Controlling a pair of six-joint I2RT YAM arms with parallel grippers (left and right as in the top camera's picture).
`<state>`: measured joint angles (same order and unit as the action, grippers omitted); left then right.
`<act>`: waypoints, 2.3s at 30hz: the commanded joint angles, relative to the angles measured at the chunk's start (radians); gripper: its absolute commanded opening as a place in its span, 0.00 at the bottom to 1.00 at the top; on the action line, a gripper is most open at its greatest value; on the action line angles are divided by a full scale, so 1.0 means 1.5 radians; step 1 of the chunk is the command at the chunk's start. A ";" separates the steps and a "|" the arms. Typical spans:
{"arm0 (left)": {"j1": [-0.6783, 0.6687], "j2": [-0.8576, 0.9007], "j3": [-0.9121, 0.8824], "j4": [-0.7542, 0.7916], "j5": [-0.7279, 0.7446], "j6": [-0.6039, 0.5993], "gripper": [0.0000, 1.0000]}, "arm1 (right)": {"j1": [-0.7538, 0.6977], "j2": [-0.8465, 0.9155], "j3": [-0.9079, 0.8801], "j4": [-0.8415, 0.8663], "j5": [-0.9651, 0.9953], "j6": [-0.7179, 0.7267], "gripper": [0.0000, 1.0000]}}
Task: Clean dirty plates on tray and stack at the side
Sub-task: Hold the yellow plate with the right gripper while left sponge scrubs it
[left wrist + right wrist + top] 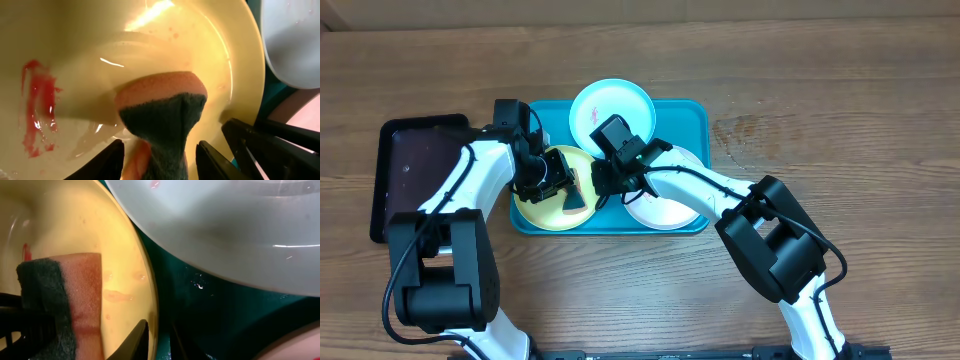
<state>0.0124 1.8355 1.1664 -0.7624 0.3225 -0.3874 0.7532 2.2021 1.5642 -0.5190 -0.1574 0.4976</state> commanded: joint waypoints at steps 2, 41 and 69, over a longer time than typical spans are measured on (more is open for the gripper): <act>-0.010 0.007 -0.023 0.014 0.007 -0.009 0.48 | -0.001 0.012 0.004 0.000 -0.002 0.003 0.17; -0.020 0.007 -0.074 0.041 -0.285 -0.059 0.08 | -0.006 0.012 0.004 -0.011 -0.001 0.003 0.17; 0.012 0.014 -0.055 0.205 -0.026 -0.062 0.04 | -0.006 0.012 0.004 -0.006 -0.001 0.003 0.17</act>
<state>0.0326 1.8351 1.0859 -0.4637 0.1688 -0.4423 0.7513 2.2024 1.5642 -0.5255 -0.1745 0.4980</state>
